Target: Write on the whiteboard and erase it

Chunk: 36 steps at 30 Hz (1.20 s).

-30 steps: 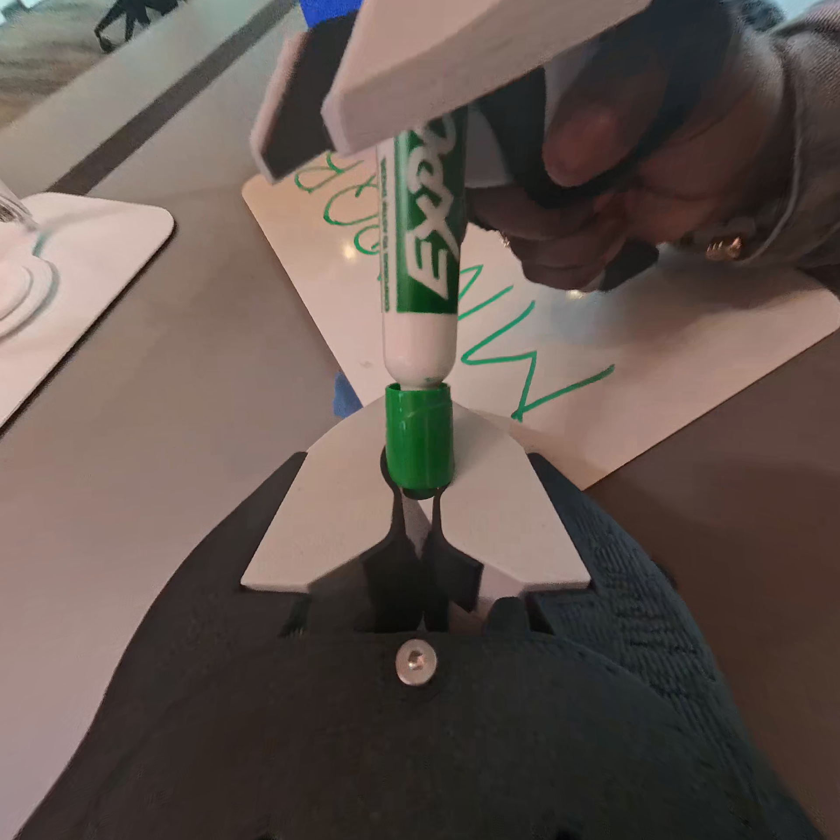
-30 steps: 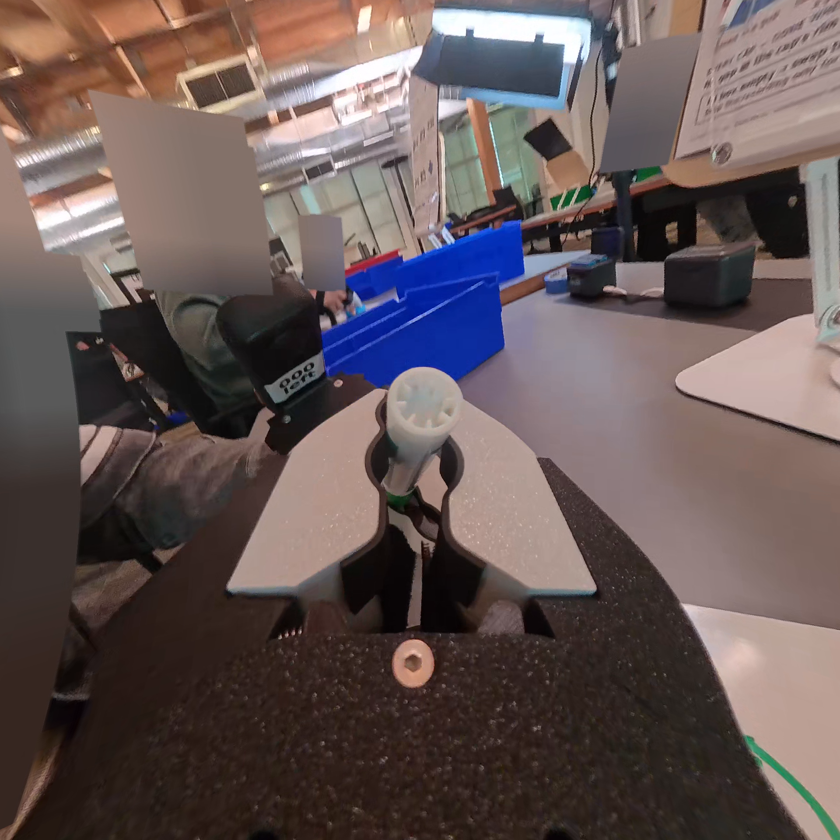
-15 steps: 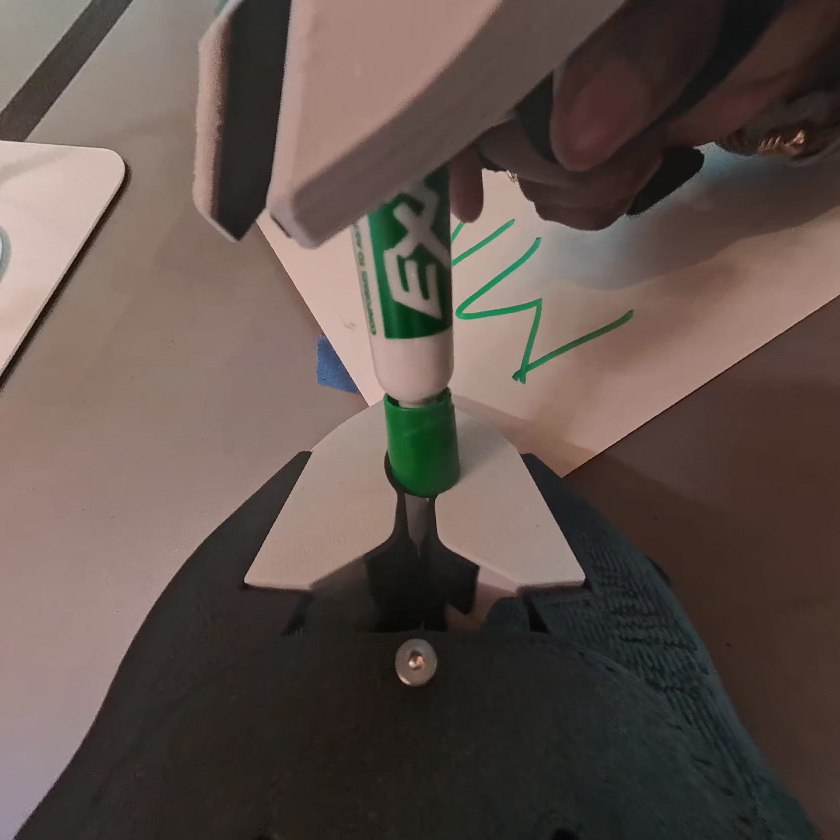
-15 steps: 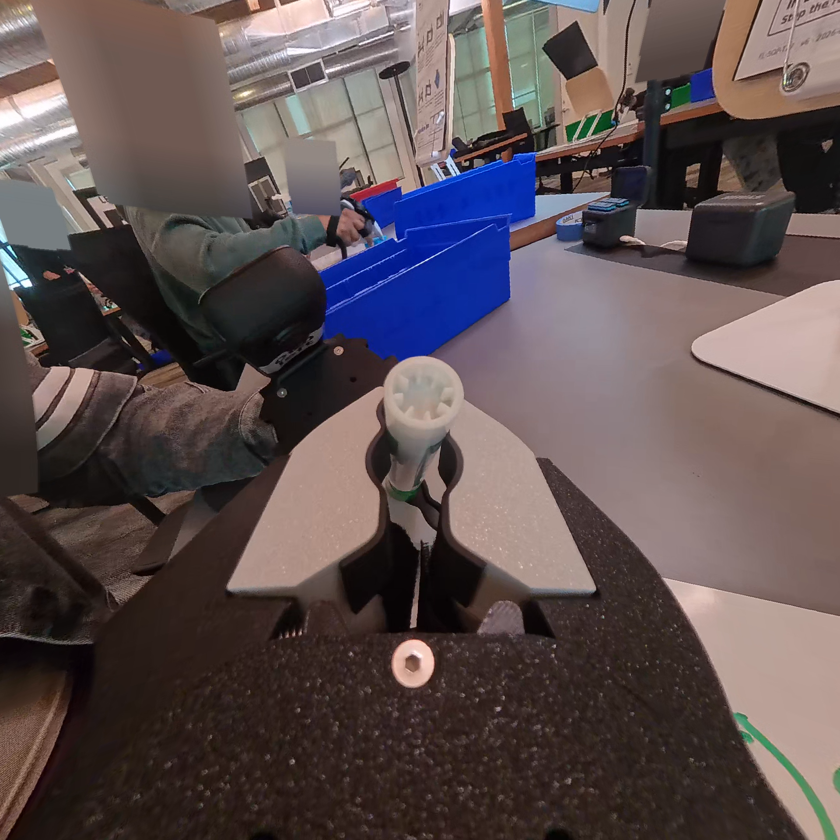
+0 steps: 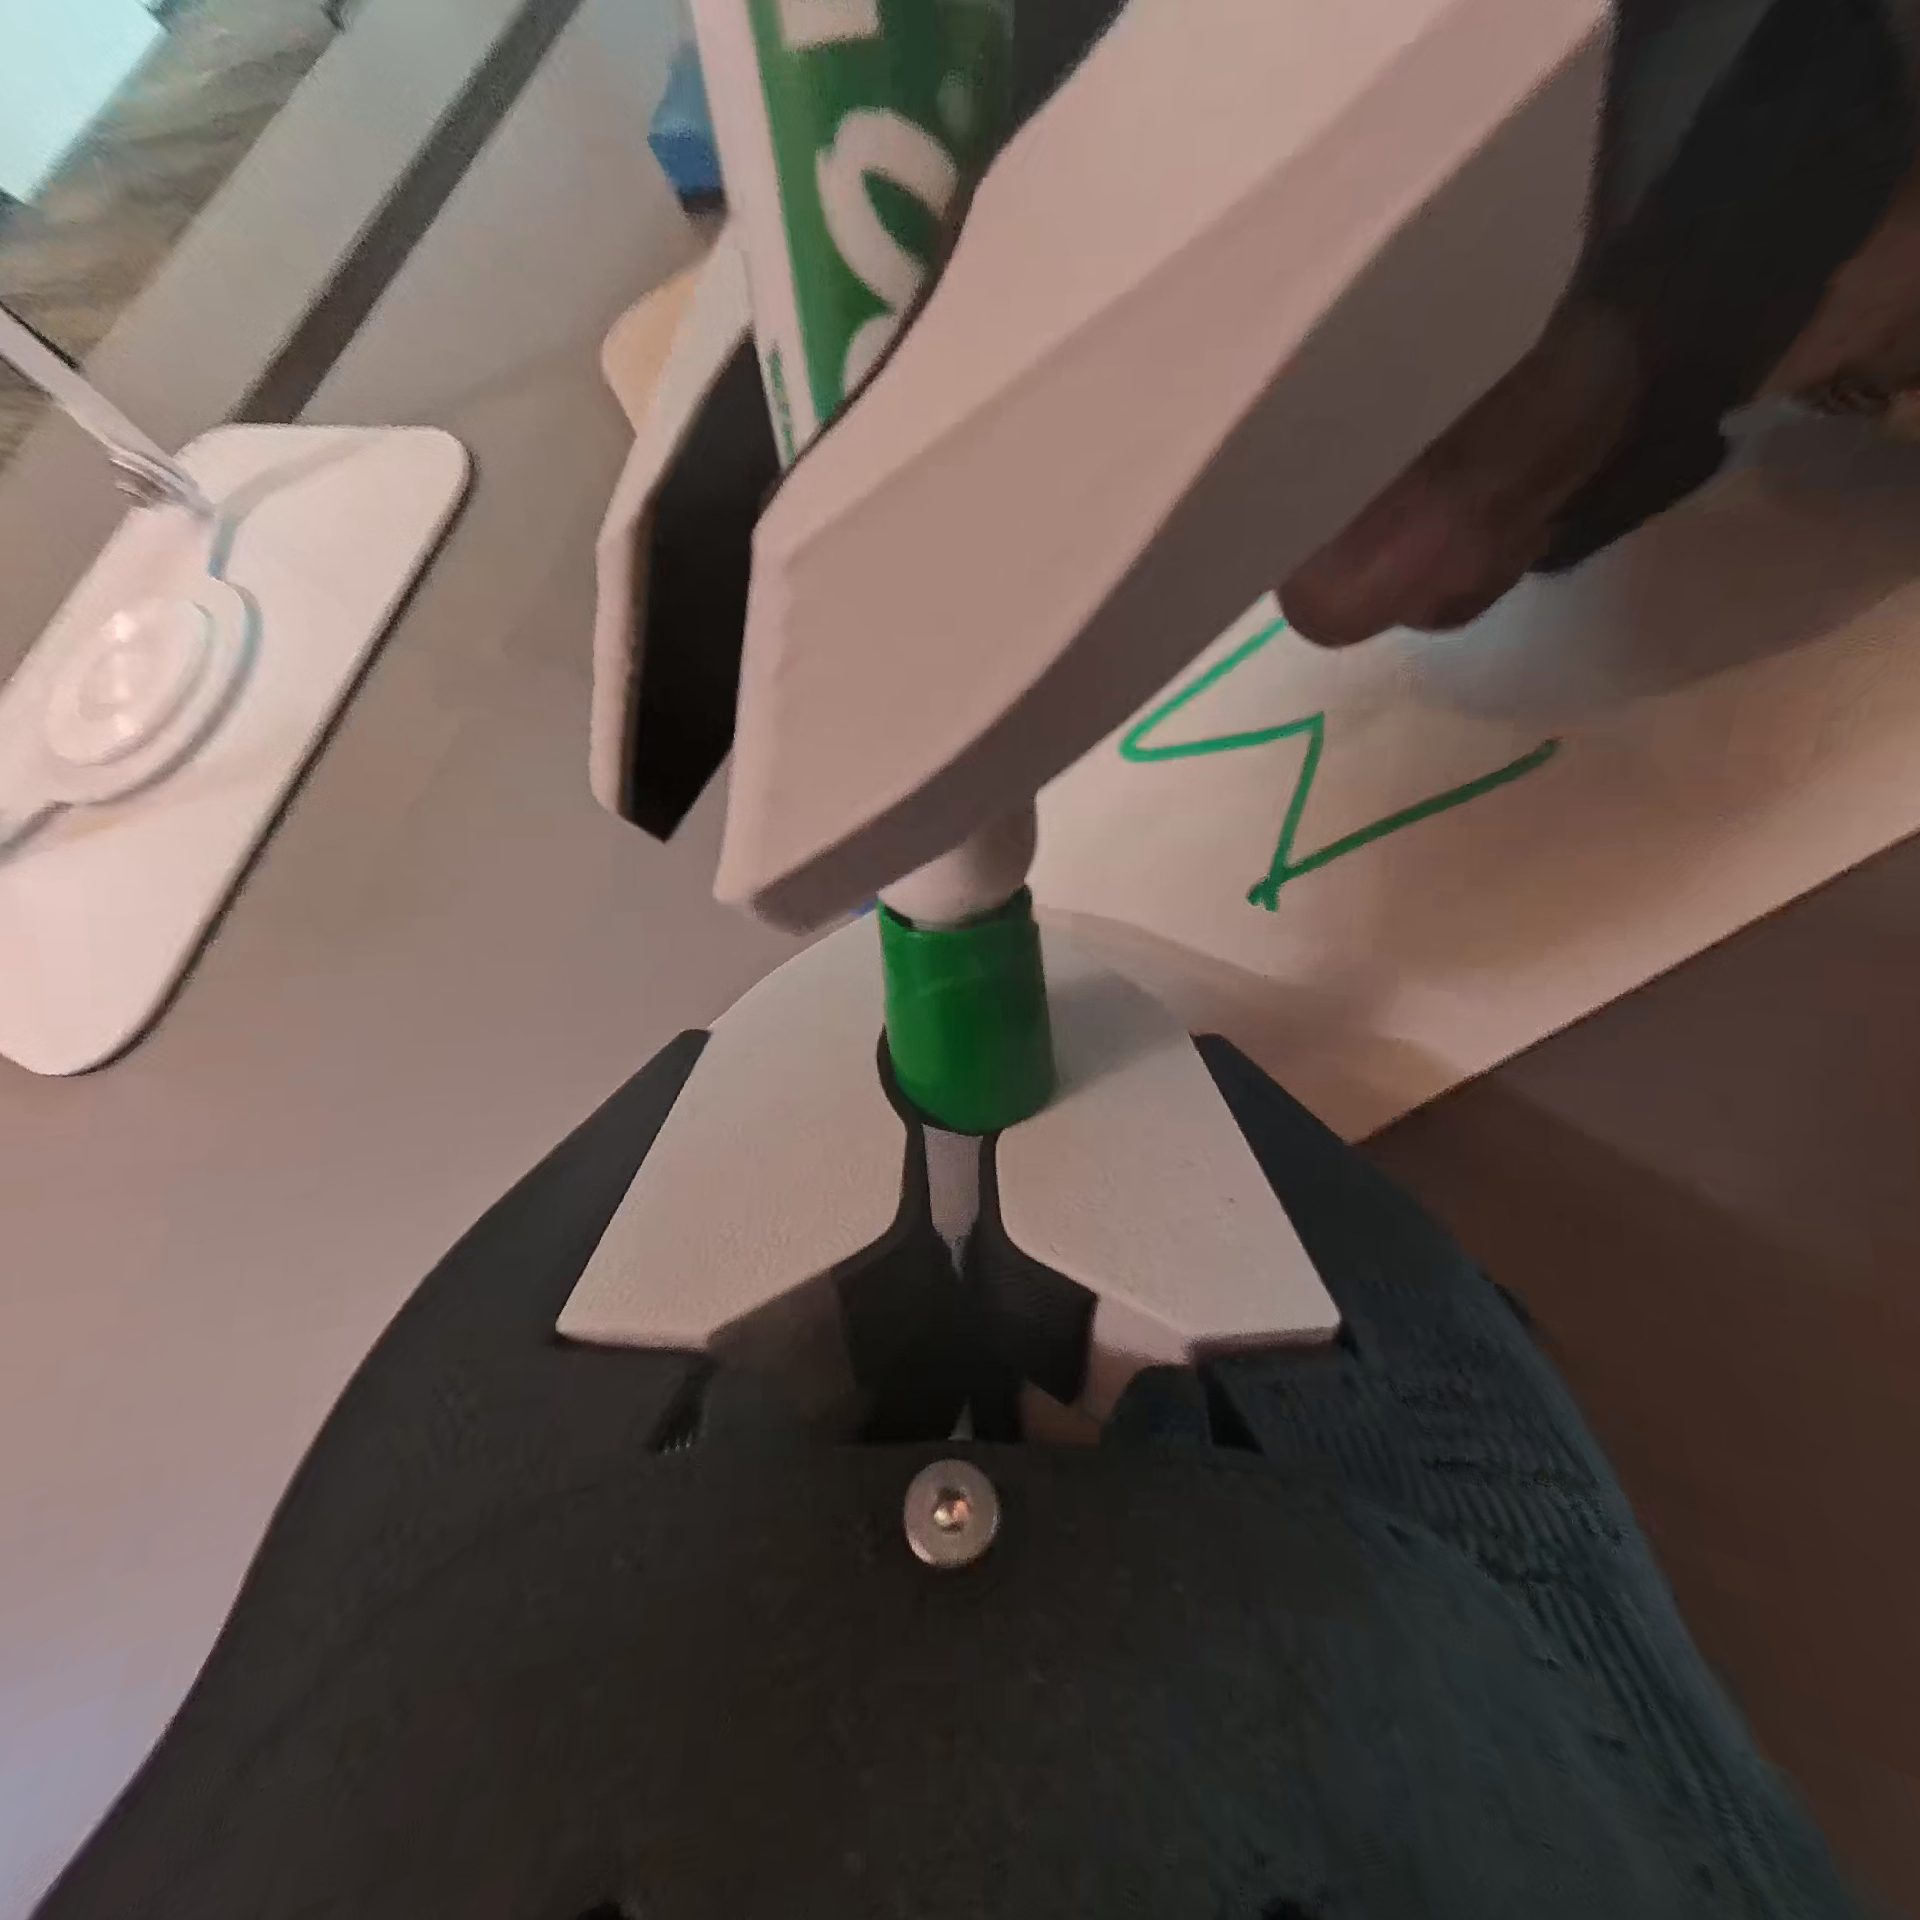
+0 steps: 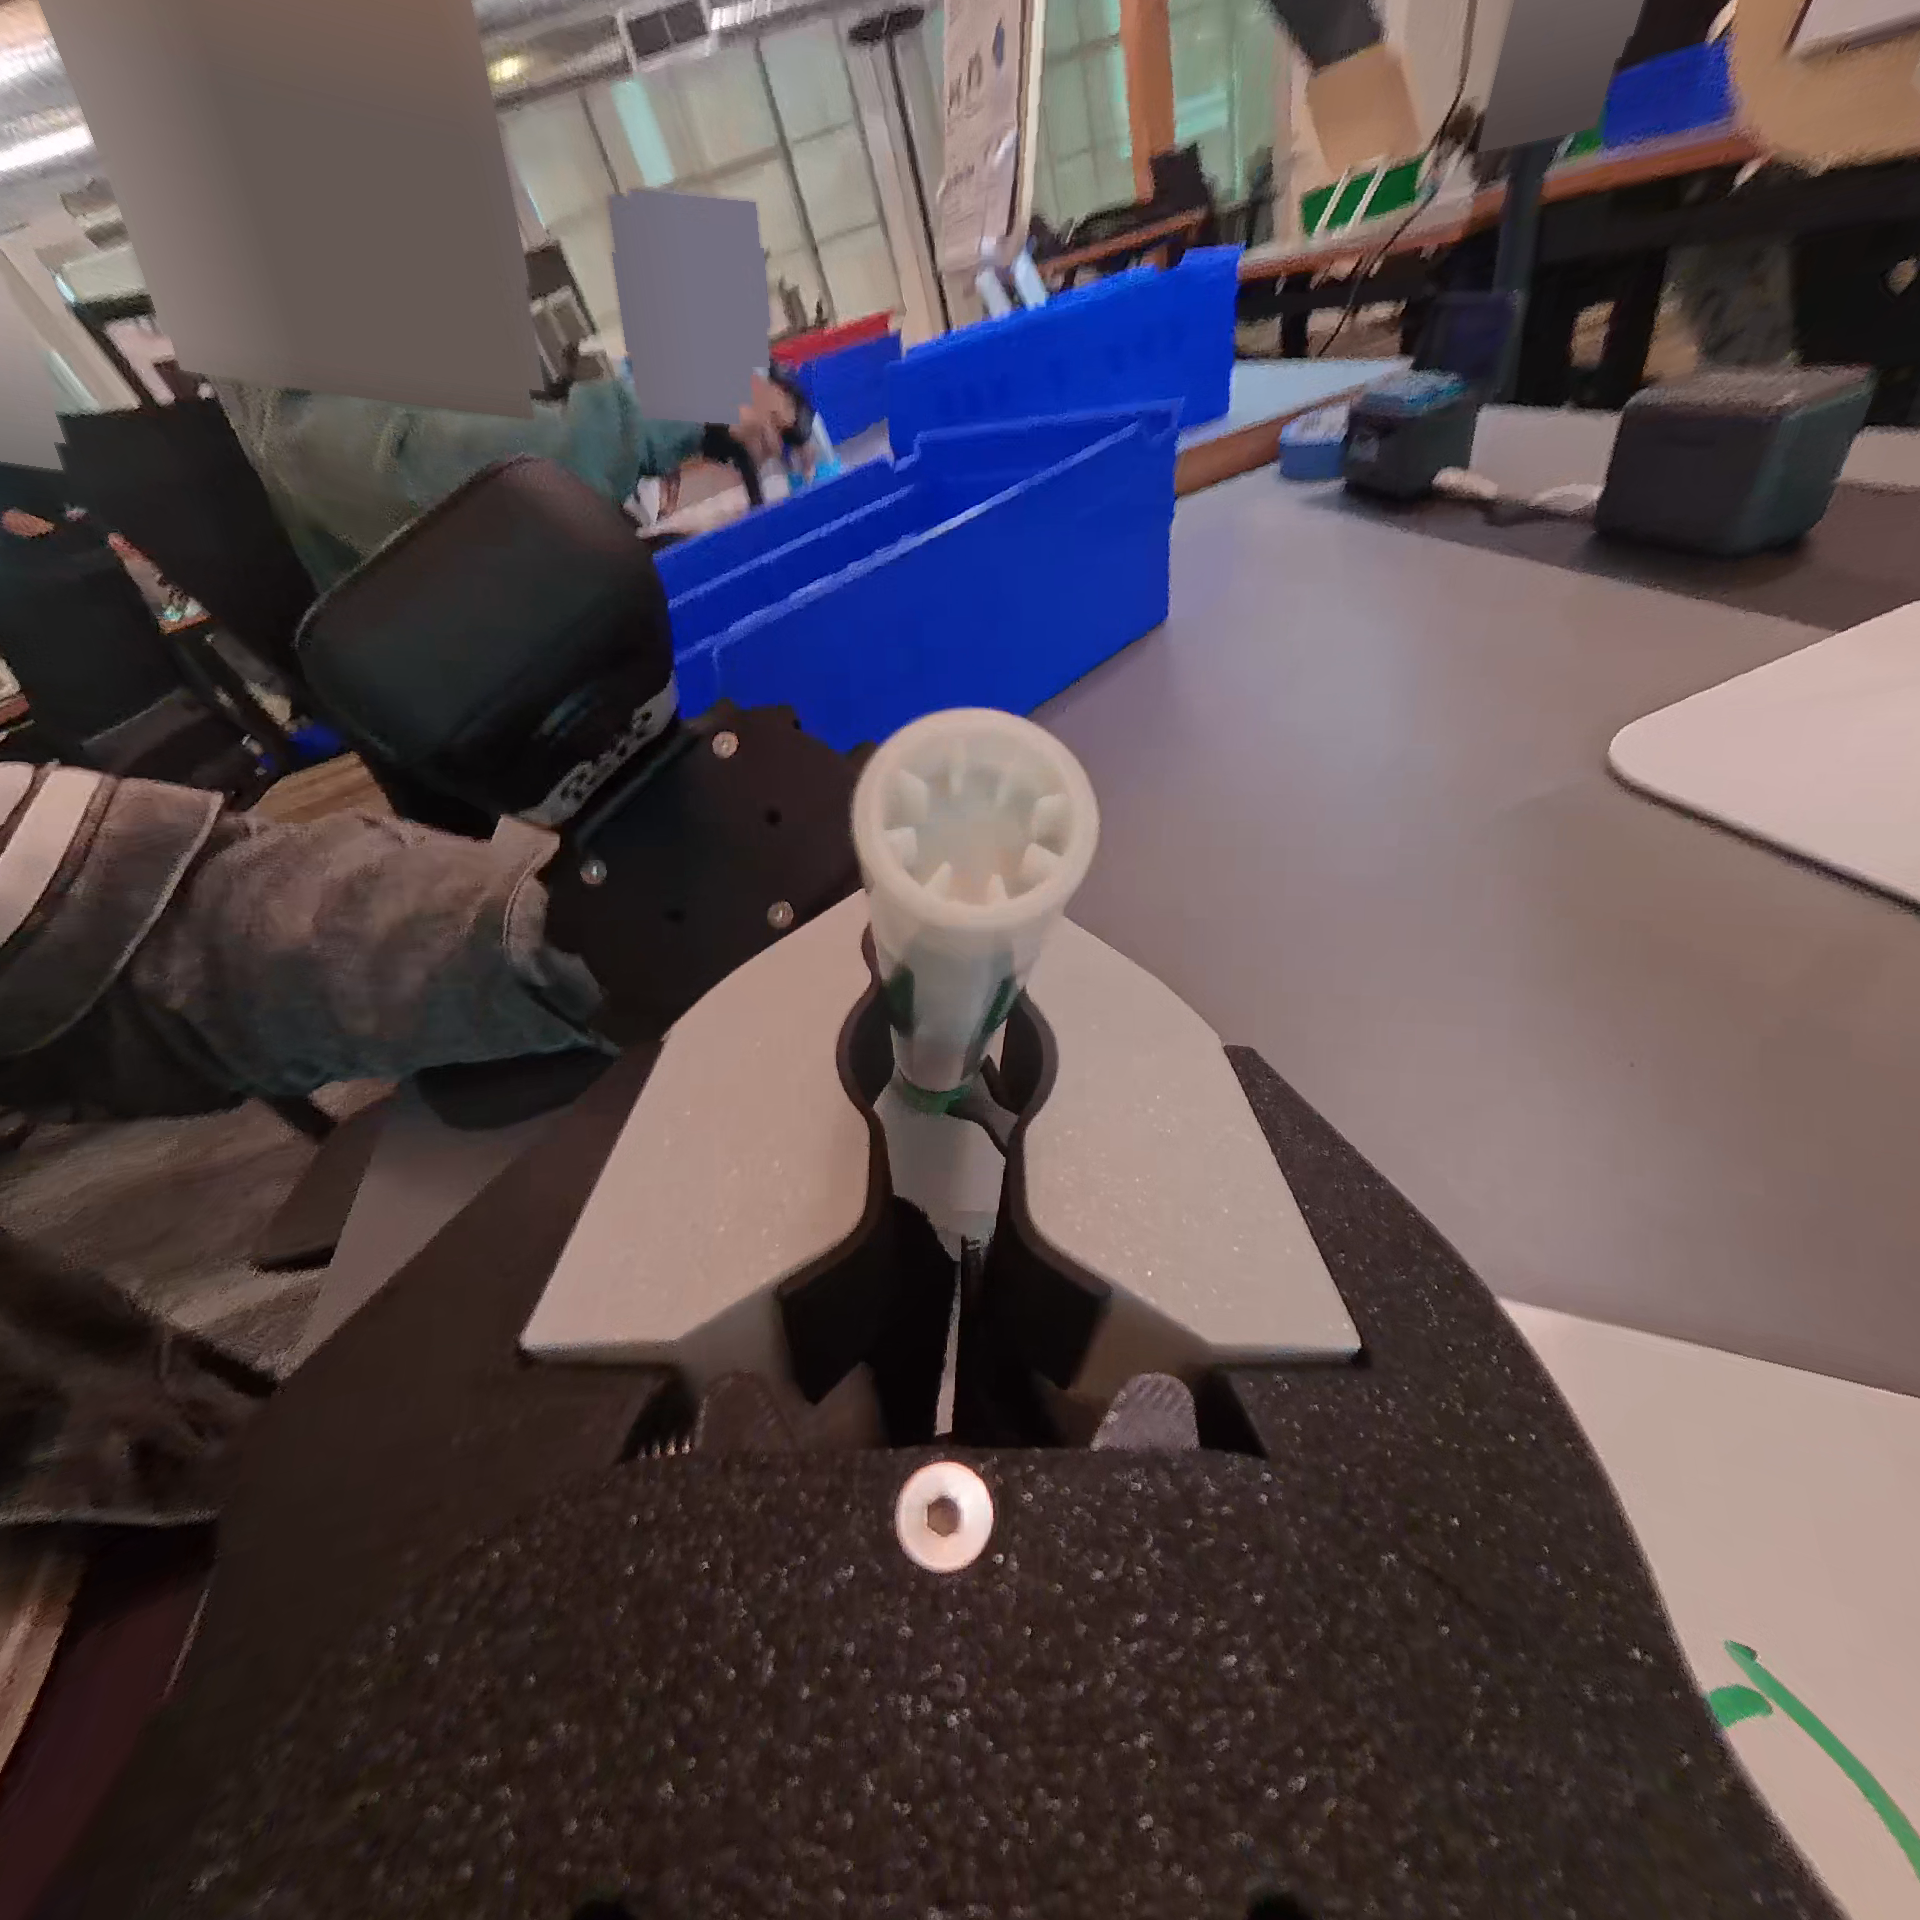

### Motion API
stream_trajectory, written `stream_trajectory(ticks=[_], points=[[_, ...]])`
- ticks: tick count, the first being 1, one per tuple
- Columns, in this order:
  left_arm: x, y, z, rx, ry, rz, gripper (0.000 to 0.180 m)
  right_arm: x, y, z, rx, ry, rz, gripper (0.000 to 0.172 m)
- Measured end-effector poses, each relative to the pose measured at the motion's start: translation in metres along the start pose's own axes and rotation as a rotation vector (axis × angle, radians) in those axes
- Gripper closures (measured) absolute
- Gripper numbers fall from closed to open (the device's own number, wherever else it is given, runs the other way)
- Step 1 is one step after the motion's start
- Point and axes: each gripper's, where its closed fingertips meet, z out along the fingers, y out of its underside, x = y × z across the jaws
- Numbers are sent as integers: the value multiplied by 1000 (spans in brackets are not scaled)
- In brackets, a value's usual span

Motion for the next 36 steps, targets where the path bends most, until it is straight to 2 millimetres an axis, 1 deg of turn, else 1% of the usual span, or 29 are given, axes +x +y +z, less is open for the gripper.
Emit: stream_trajectory(ticks=[2,3,6,8,10,13,14,15,17,18,19,20,25,28,30,31,32,33,34,35,36], points=[[-5,-8,-1,40,-34,27,179,-3,-10,-1,65,12,-43,154],[-4,-12,-1,62,-26,47,177,-5,-13,-3,78,2,-51,154],[2,-26,-4,134,-2,52,153,-3,-24,-10,150,4,-47,153],[6,-27,-5,157,16,63,138,3,-30,-17,202,9,-47,153],[4,-25,-4,153,1,63,124,10,-32,-23,224,15,-18,153],[3,-31,-3,177,1,11,106,14,-31,-24,225,8,22,153],[3,-33,-4,194,2,-10,105,13,-30,-23,219,6,17,153],[3,-37,-6,223,7,-26,106,10,-29,-21,210,-1,9,153],[8,-45,-11,293,40,-38,120,2,-26,-17,192,-30,-1,153],[8,-49,-14,322,44,-42,131,-1,-24,-14,184,-44,-1,153],[7,-53,-17,352,40,-41,149,-4,-23,-12,175,-55,1,153],[6,-55,-20,377,40,-39,163,-6,-21,-10,166,-64,3,153],[-3,-55,-28,401,57,-69,164,-5,-16,-10,113,-88,34,152],[-2,-56,-30,406,84,-85,164,-3,-12,-12,57,-110,47,148],[-1,-55,-31,403,113,-101,164,-3,-17,-17,58,-119,39,132],[0,-54,-33,398,133,-109,164,-3,-21,-20,65,-121,37,117],[1,-54,-34,401,159,-117,164,-6,-23,-23,55,-142,26,98],[6,-55,-36,408,200,-121,164,-11,-20,-25,11,-175,3,84],[10,-55,-37,411,241,-125,164,-14,-15,-28,-46,-192,-25,79],[13,-55,-37,409,262,-128,164,-14,-10,-31,-83,-198,-62,86],[15,-54,-37,400,275,-120,164,-17,-11,-35,-81,-216,-101,104]])
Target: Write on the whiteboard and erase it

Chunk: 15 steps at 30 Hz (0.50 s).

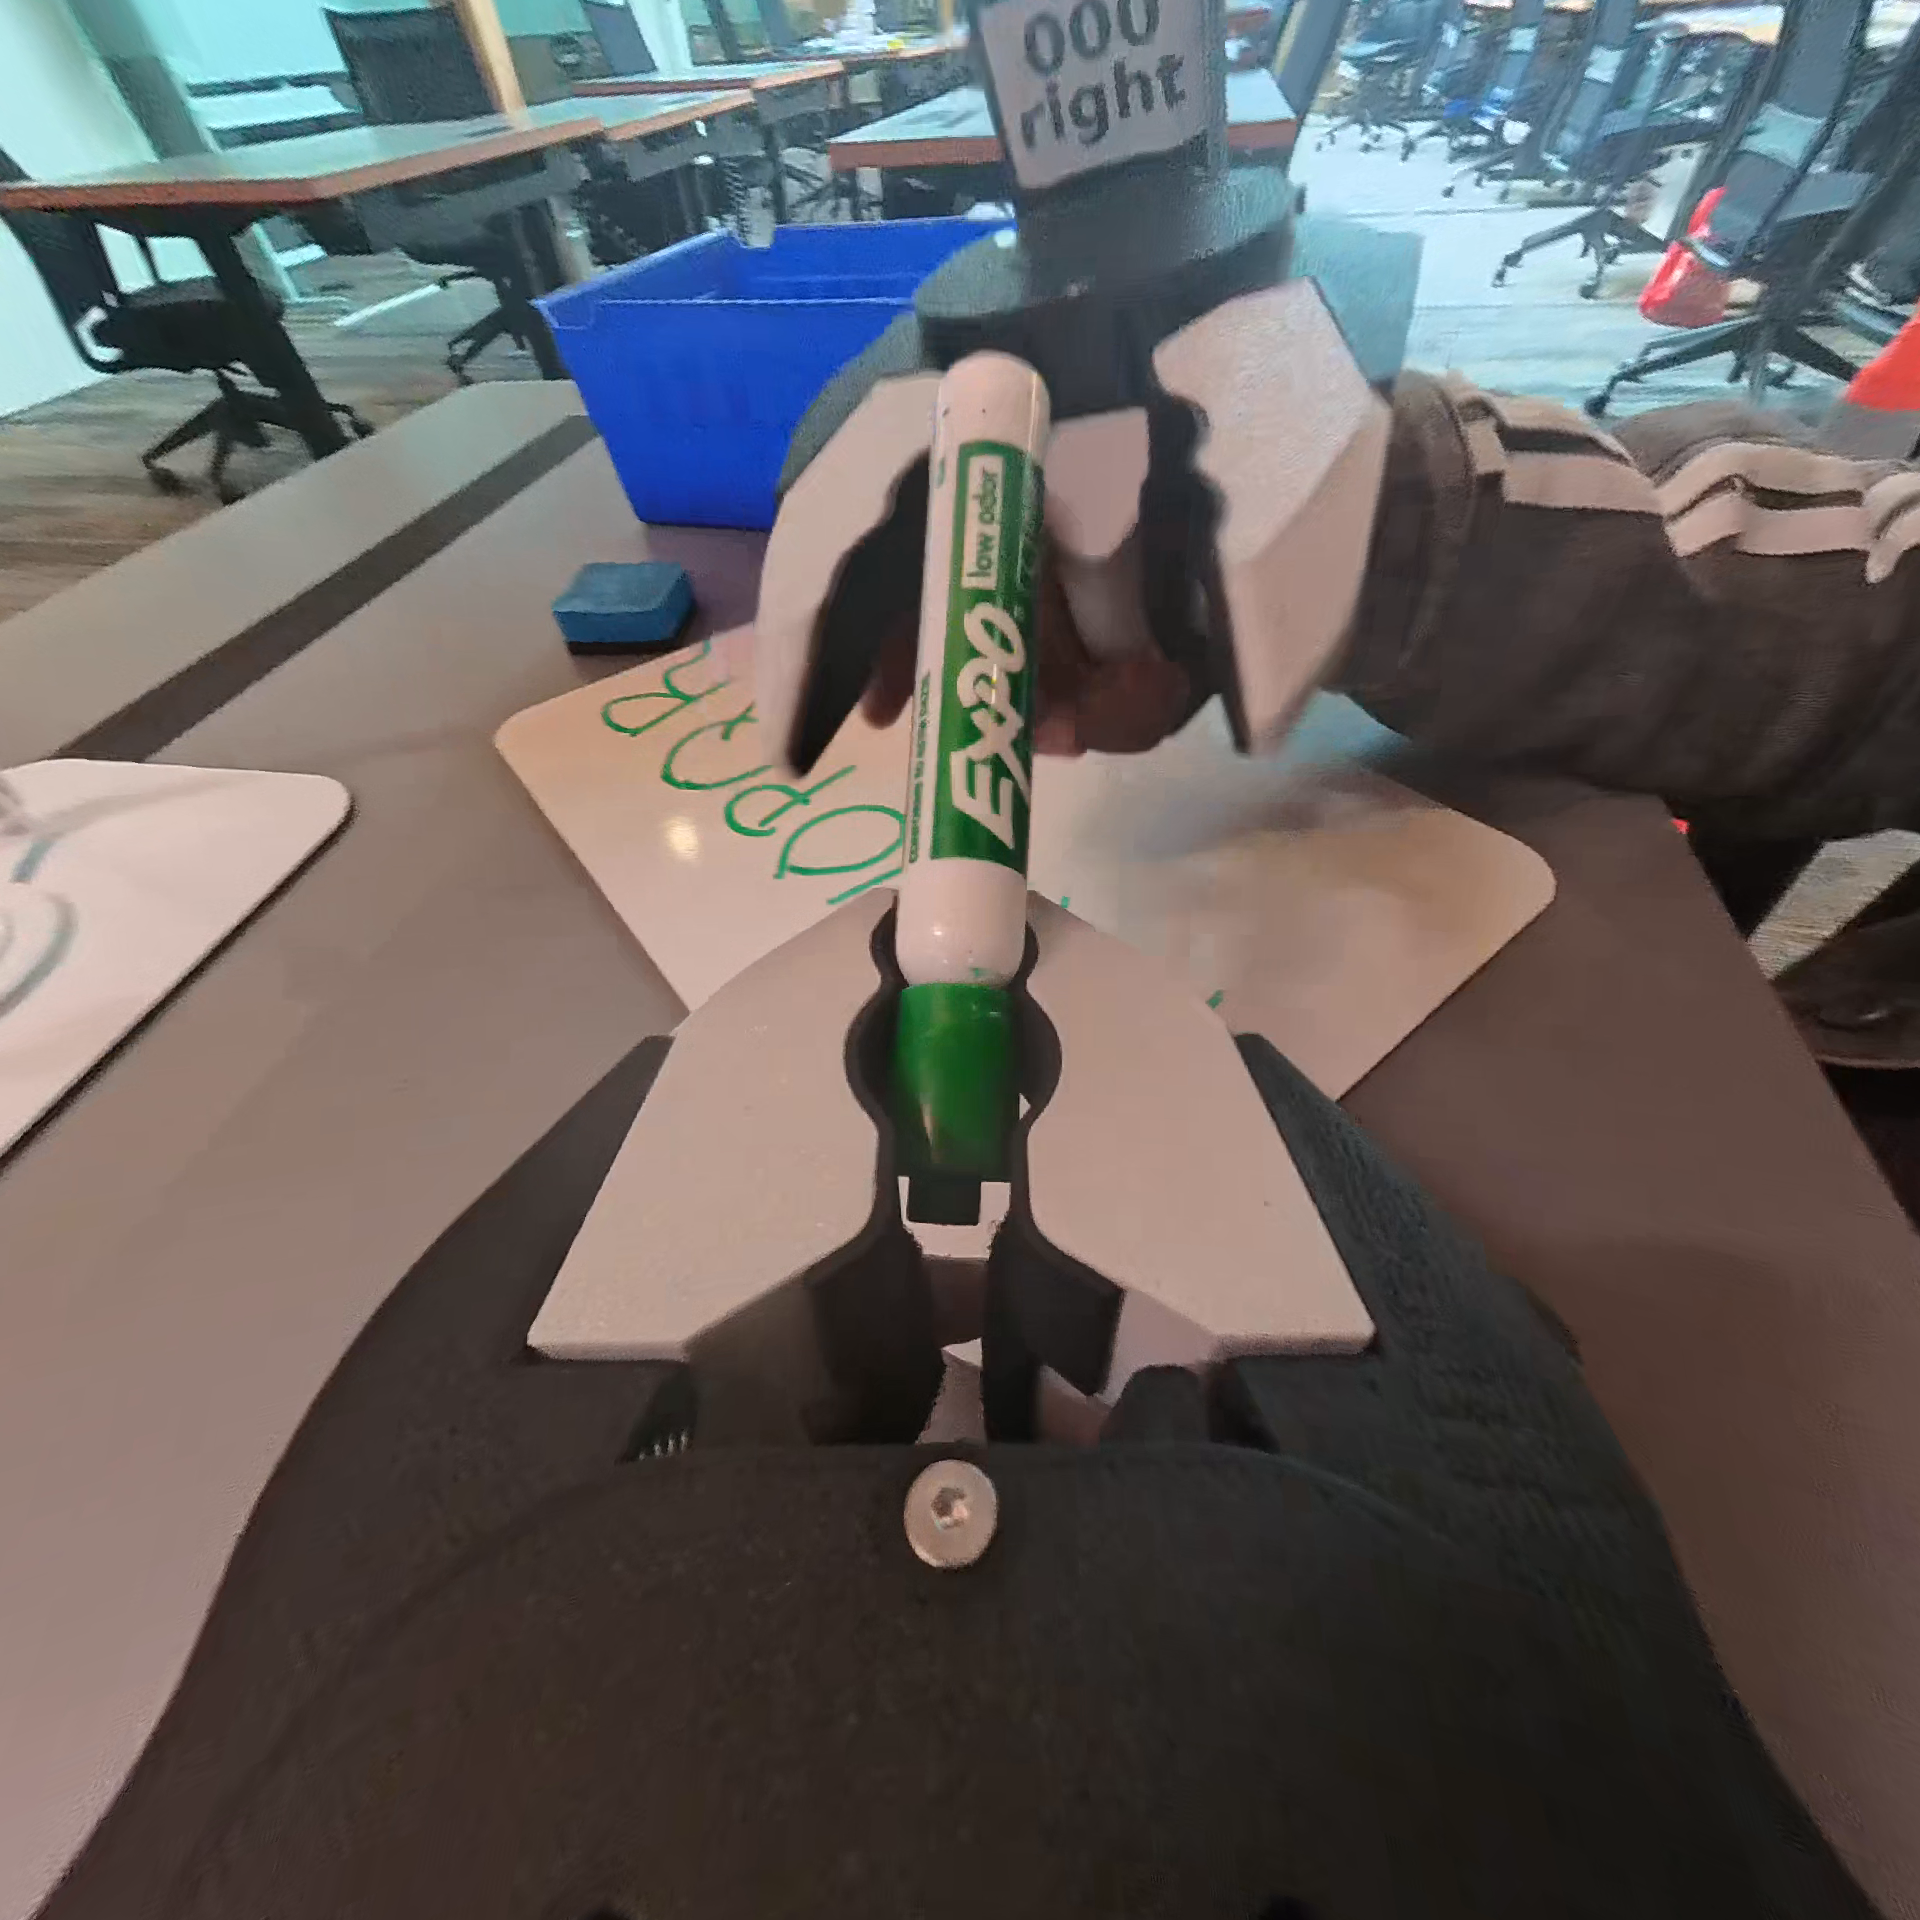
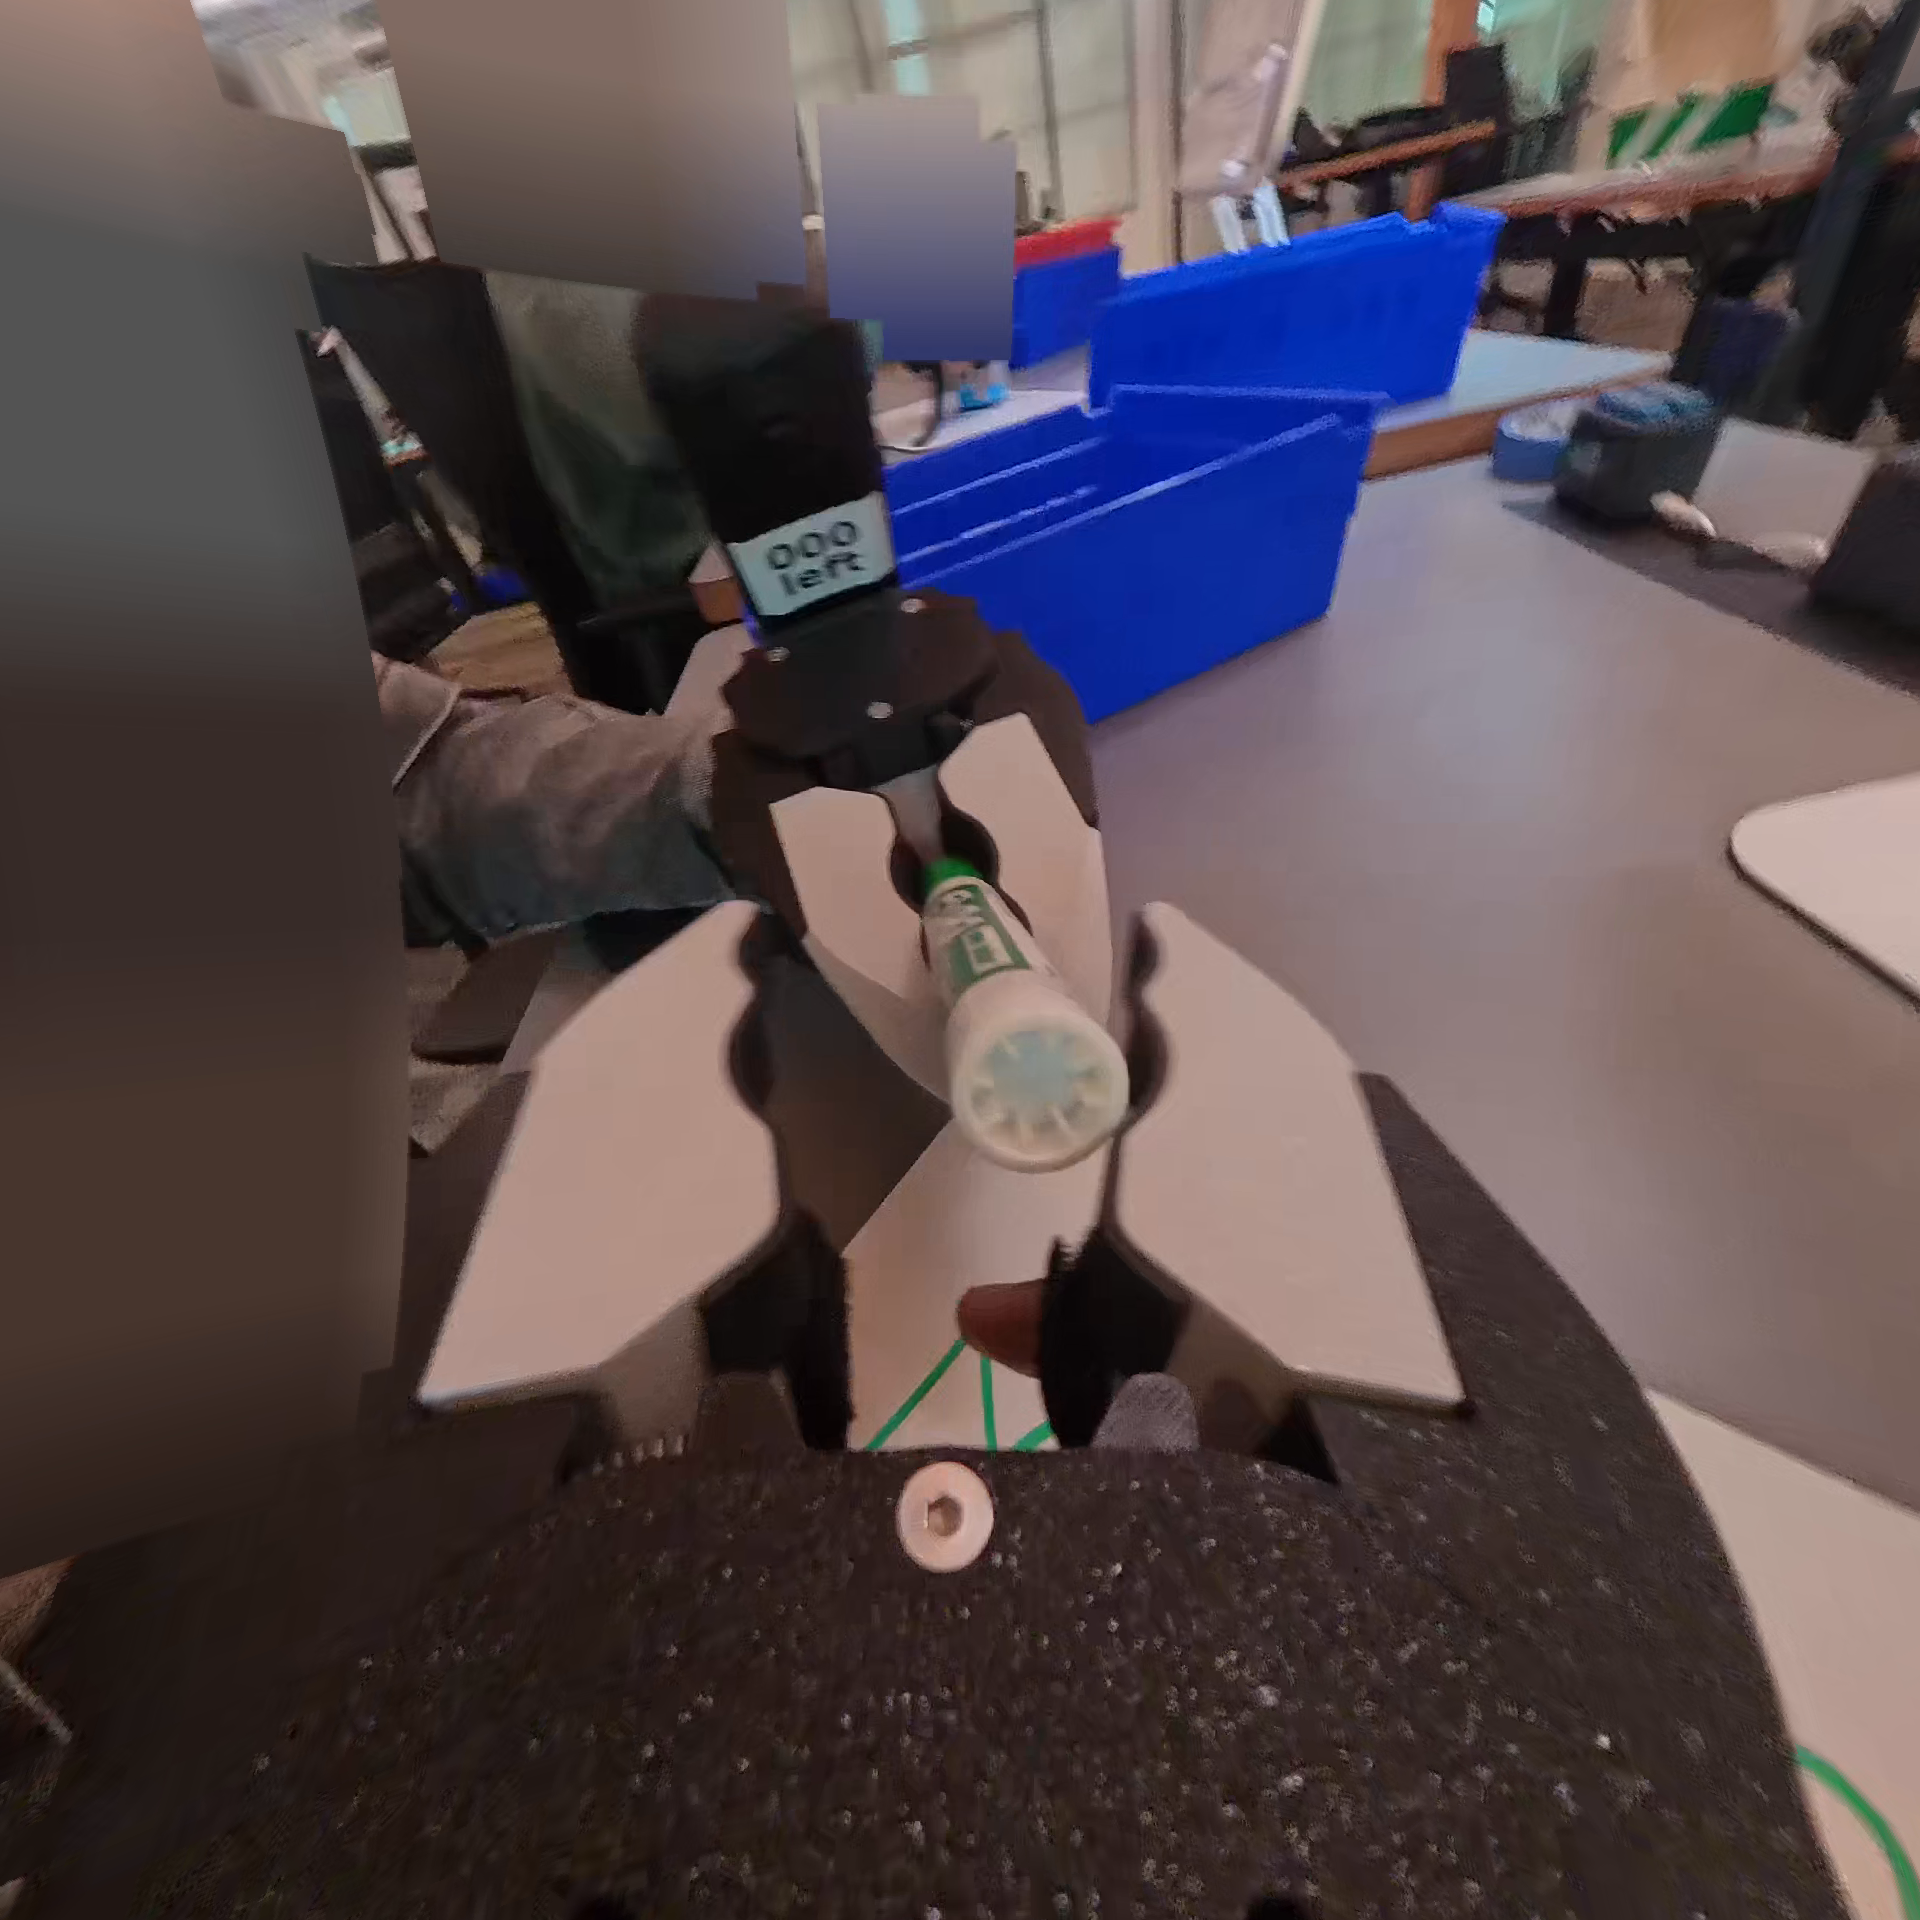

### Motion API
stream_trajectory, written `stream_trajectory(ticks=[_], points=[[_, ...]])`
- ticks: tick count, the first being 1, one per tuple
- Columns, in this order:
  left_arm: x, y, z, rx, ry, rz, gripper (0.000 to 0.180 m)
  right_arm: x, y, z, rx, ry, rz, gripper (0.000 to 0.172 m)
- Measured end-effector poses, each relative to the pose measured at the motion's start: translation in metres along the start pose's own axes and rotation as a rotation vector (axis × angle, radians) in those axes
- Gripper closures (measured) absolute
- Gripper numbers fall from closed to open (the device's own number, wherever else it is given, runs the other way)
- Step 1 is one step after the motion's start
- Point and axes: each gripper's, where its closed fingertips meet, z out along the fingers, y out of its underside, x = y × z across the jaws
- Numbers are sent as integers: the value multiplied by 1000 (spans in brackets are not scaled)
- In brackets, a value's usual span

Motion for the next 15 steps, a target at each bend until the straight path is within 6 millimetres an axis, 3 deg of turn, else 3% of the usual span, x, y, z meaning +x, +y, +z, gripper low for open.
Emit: stream_trajectory(ticks=[2,5,12,15], points=[[4,3,1,-21,17,25,164,-6,-12,-7,79,-29,-34,129],[7,3,1,-23,32,53,164,-7,-13,-16,75,-58,-12,150],[9,9,4,-55,47,57,164,-3,12,-16,-107,-10,-84,152],[-6,5,4,-15,-48,11,158,4,11,-18,-112,41,-75,152]])
